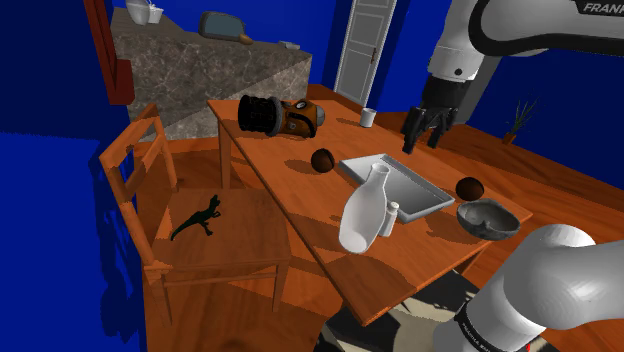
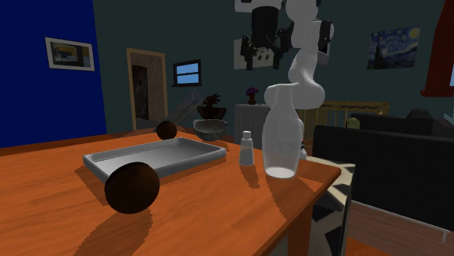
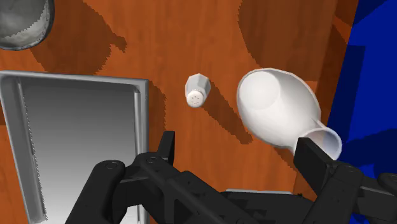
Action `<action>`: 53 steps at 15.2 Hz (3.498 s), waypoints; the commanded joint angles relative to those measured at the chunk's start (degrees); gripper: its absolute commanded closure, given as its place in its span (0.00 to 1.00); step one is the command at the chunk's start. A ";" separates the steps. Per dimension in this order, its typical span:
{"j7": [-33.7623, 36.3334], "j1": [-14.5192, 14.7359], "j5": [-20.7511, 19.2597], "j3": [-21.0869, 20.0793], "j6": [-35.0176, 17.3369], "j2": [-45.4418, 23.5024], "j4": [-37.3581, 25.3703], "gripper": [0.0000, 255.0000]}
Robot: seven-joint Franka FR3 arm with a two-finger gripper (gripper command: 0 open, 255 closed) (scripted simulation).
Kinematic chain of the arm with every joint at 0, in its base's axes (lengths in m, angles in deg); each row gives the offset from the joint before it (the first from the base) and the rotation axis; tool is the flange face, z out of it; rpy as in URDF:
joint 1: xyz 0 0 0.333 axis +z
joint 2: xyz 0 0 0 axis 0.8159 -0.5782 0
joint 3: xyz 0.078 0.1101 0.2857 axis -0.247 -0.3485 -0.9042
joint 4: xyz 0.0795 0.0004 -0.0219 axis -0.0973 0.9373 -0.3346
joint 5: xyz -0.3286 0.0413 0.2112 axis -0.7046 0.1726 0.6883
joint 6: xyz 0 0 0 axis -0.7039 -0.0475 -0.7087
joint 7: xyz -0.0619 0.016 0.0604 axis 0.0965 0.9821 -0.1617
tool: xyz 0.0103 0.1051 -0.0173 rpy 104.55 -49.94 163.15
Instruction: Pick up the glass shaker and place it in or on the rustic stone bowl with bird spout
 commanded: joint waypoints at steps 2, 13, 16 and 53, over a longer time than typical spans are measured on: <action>-0.42 0.01 -0.33 0.13 -1.86 0.12 1.99 0.00; -4.37 -0.86 -4.78 1.98 -24.73 -4.75 19.91 0.00; -4.68 -1.18 -5.56 2.29 -28.74 -6.61 22.03 0.00; -5.59 -1.24 -5.43 2.55 -22.86 -4.35 18.36 1.00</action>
